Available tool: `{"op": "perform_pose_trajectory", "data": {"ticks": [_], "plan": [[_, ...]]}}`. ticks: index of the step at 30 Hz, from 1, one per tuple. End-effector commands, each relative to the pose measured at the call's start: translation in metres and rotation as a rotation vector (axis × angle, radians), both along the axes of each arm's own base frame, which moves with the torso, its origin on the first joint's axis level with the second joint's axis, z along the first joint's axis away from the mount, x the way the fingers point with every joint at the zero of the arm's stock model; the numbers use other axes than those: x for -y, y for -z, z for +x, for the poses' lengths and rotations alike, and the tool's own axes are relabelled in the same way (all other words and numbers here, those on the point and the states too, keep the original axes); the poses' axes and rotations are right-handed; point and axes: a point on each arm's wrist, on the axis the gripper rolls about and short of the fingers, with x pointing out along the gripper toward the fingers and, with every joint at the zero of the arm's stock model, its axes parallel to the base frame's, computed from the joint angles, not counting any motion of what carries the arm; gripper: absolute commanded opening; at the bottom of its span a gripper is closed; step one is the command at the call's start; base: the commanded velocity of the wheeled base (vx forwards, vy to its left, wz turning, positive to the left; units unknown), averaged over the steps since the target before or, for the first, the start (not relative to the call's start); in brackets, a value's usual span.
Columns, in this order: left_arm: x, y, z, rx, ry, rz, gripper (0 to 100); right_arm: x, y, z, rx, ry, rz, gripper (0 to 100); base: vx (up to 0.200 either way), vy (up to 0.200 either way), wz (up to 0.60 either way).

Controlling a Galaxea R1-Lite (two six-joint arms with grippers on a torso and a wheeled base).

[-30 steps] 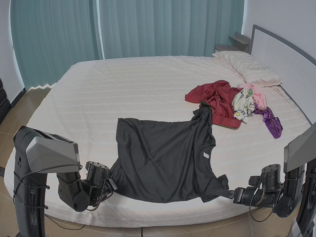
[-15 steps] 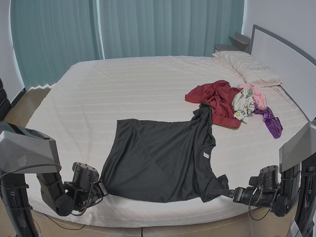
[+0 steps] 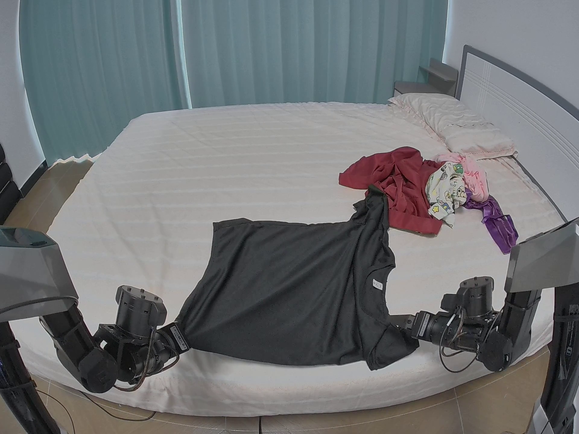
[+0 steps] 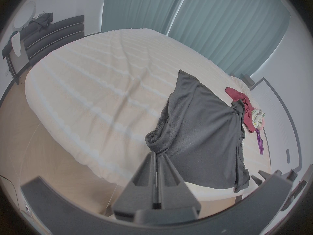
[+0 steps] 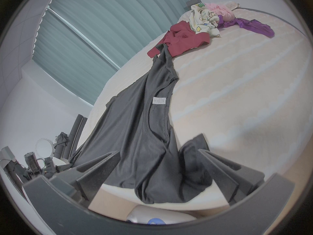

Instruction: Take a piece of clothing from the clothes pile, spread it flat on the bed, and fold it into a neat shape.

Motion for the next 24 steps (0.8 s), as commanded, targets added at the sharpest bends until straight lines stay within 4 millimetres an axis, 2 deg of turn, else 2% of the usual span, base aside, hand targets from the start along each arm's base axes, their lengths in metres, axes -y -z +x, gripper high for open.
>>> {"op": "perform_pose_trajectory", "data": {"ticks": [1, 7, 12, 20, 21, 24], "plan": [[0.000, -0.002, -0.004, -0.044, 0.040, -0.038, 0, -0.013, -0.002, 0.048, 0.010, -0.002, 0.002, 100, 0.000, 0.000, 0.00], [0.000, 0.005, -0.005, -0.087, 0.067, -0.061, 0, -0.021, 0.020, 0.085, -0.056, 0.007, -0.012, 100, 0.000, 0.000, 0.00], [0.000, 0.007, -0.005, -0.098, 0.076, -0.069, 0, -0.025, 0.036, 0.102, -0.083, 0.017, -0.021, 100, 0.000, 0.000, 0.00], [0.000, 0.007, -0.005, -0.099, 0.075, -0.072, 0, -0.029, 0.043, 0.118, -0.072, 0.045, -0.036, 100, 0.000, 0.000, 0.00], [0.000, 0.007, -0.005, -0.099, 0.075, -0.072, 0, -0.030, 0.043, 0.120, -0.067, 0.046, -0.035, 0, 0.000, 0.000, 0.00], [0.000, 0.008, -0.005, -0.105, 0.073, -0.070, 0, -0.029, 0.041, 0.123, -0.050, 0.057, -0.030, 0, 0.000, 0.000, 0.00]]}}
